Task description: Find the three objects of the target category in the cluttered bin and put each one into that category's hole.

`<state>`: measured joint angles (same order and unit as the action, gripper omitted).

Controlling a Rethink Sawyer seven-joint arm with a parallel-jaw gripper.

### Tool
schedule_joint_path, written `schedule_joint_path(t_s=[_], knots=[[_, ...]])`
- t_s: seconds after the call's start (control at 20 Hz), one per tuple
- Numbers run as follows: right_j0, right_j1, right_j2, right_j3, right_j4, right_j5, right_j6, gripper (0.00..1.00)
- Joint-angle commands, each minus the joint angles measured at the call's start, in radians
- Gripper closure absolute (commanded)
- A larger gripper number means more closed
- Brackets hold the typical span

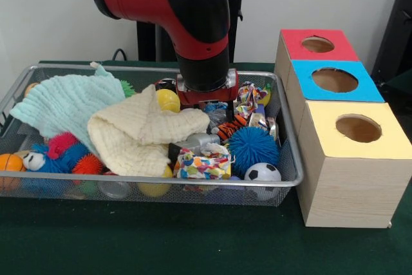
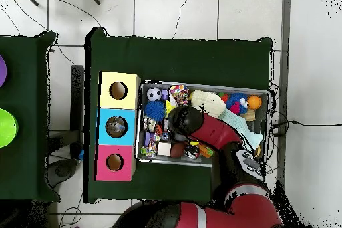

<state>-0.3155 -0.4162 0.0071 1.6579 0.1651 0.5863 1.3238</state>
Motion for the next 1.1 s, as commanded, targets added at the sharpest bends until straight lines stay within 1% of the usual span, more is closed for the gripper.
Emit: schedule_joint_path(t_s=[0.05,0.3,0.45,0.6,0.7,0.75,0.8,1.1], knots=[[-0.008,0.128,-0.011,0.07,-0.025,-0.009,0.191,0.0],[0.028,0.143,-0.057,0.067,-0.048,0.033,0.205,0.0],[0.032,0.153,-0.059,0.067,-0.048,0.02,0.2,0.0],[0.036,0.157,-0.066,0.068,-0.043,0.049,0.198,0.0],[0.04,0.158,-0.072,0.069,-0.04,0.05,0.2,0.0],[0.049,0.162,-0.082,0.059,-0.044,0.07,0.202,0.0],[0.055,0.164,-0.091,0.055,-0.045,0.079,0.201,1.0],[0.054,0.168,-0.092,0.059,-0.042,0.085,0.188,1.0]])
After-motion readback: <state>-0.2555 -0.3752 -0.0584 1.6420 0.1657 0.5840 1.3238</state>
